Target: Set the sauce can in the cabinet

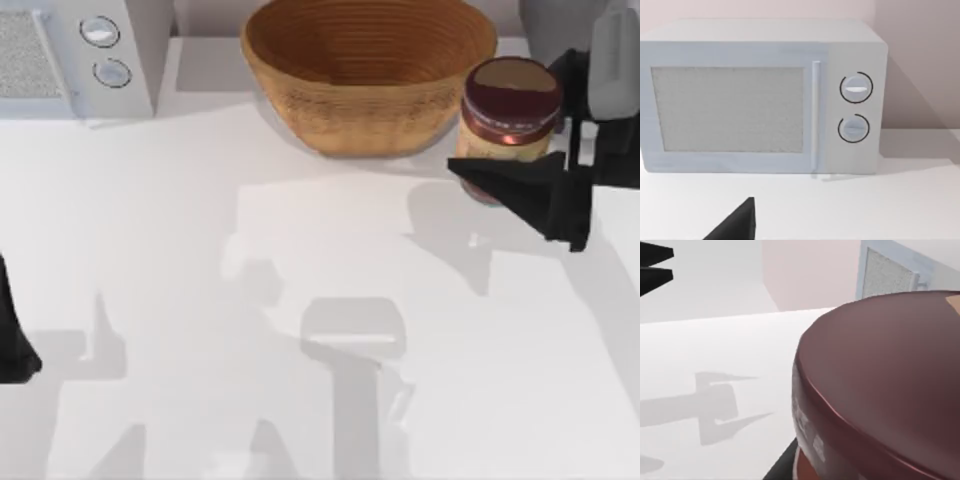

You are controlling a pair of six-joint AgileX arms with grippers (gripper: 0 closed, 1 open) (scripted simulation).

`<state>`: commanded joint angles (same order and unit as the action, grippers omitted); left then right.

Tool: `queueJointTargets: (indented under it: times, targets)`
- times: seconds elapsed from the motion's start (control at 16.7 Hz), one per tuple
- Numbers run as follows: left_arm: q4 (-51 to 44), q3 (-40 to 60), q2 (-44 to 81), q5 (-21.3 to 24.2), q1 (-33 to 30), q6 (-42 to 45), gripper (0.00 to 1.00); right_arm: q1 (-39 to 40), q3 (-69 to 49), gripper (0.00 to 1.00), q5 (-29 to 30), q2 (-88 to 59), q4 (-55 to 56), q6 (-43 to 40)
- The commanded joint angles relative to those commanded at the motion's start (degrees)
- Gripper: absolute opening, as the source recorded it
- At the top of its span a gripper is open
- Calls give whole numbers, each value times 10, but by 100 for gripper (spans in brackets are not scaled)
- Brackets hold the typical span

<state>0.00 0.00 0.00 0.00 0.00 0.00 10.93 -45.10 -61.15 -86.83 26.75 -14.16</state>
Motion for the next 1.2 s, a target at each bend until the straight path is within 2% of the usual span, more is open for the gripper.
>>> queueJointTargets:
  times: [0.78,1.02,1.2]
  targets:
    - [0,0,0,0,0,0,100,-93,349,0,485,695,-207,120]
    - [0,0,0,0,0,0,100,-106,426,0,582,830,-253,137]
    - [0,0,0,0,0,0,100,-109,451,0,611,868,-267,141]
